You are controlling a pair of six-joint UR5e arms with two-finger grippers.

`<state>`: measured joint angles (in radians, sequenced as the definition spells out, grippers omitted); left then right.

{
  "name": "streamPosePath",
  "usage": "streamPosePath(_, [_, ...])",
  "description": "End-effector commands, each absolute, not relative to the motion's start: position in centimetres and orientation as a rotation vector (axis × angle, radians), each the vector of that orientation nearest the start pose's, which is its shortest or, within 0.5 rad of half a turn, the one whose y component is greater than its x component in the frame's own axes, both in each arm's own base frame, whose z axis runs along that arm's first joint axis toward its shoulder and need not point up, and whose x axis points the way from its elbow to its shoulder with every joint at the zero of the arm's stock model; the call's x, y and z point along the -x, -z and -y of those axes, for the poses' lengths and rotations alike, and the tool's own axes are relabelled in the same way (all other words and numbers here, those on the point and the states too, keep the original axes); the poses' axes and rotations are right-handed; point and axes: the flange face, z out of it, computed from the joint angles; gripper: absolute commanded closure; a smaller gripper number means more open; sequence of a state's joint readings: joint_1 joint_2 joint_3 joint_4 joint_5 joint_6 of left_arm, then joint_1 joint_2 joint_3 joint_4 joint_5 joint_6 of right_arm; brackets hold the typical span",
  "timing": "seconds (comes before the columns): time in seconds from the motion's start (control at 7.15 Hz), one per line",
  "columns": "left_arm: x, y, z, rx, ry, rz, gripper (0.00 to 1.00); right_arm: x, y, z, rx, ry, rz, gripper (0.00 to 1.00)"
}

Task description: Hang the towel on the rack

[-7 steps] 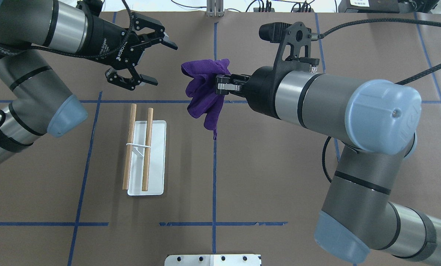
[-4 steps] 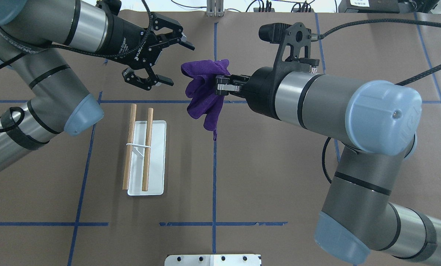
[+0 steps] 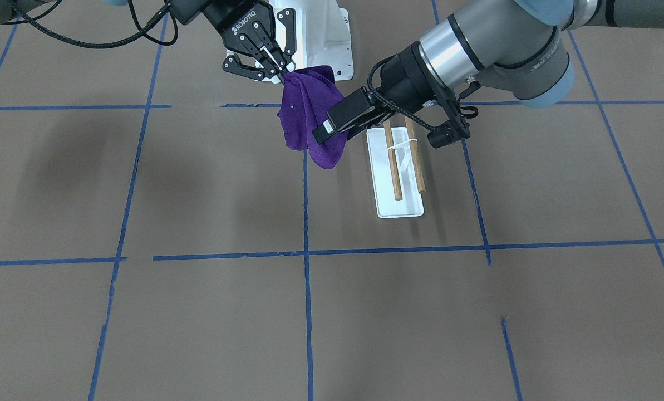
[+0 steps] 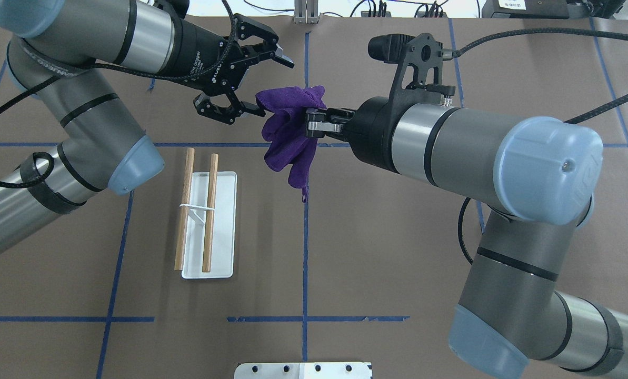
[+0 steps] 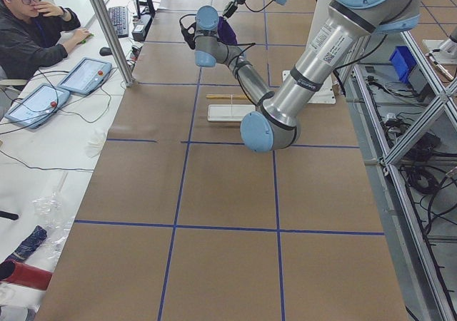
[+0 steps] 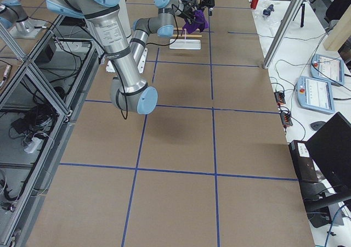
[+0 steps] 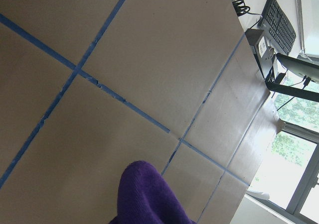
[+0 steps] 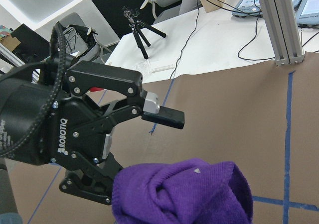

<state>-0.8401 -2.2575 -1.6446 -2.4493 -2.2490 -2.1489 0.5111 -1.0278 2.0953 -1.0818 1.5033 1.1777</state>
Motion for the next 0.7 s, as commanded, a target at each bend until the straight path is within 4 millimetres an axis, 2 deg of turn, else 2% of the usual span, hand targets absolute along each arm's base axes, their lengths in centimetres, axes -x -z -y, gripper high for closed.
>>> streamPosePath(0.0, [-36.94, -11.31, 51.16, 0.304, 0.536, -1.625, 0.32, 37.67, -8.46, 37.07, -0.727, -0.143, 1.377, 1.0])
streamPosePath(0.28, [-36.88, -11.24, 51.07, 0.301, 0.529, -1.629, 0.67, 37.6, -8.4, 37.03, -0.73, -0.142, 1.379, 1.0])
streamPosePath(0.56, [-36.74, -11.12, 50.92, 0.295, 0.522, -1.632, 0.9, 37.12, -8.44, 36.85, -0.734, -0.142, 1.382, 1.0])
